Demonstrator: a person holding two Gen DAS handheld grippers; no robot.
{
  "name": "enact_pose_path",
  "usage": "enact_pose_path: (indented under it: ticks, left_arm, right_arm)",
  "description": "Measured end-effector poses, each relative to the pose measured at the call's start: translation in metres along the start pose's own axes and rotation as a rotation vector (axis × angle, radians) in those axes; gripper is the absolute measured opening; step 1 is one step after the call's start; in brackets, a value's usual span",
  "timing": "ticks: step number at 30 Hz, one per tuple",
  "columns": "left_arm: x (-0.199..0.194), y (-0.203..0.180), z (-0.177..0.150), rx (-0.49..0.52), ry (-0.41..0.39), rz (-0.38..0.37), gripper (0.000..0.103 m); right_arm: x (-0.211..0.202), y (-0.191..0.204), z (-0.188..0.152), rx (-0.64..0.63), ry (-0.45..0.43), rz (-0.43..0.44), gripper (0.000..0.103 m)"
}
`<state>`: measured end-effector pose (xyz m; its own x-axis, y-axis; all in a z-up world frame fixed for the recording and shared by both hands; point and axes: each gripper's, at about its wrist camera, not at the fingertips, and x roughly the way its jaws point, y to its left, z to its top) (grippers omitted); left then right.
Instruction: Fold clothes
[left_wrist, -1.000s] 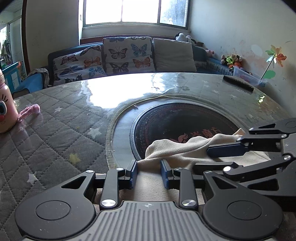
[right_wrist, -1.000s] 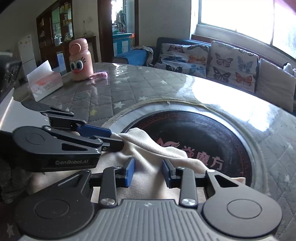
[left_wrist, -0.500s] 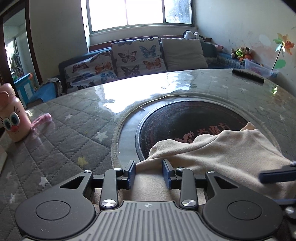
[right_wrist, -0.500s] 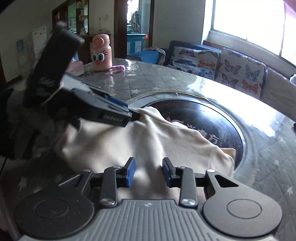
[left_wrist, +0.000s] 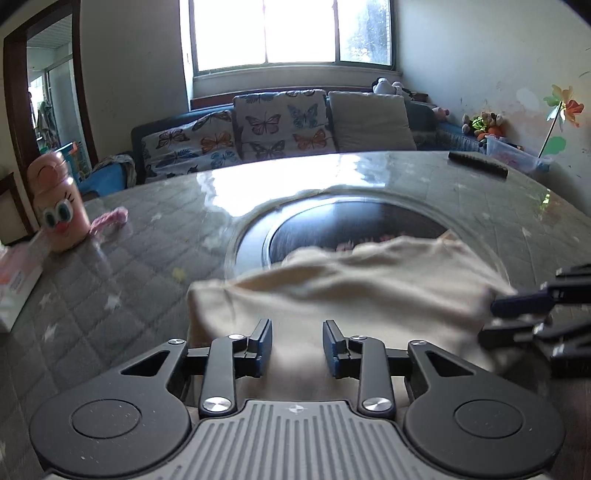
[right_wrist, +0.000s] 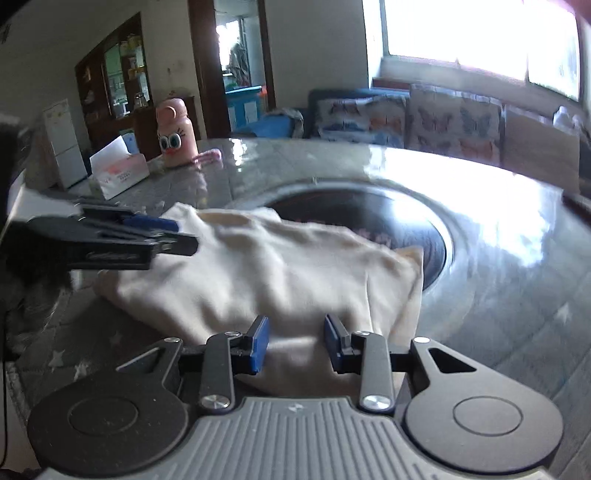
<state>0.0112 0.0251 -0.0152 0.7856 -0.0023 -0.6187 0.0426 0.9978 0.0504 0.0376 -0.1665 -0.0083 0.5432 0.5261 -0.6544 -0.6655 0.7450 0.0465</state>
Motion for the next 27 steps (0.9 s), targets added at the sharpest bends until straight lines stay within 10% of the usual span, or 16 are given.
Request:
enact_pose_path:
  ticks: [27]
  left_arm:
    - [0.019, 0.044, 0.016, -0.135, -0.009, -0.008, 0.027]
  right_arm:
    - [0.043, -0.042, 0.043, 0.139, -0.044, -0.018, 0.033]
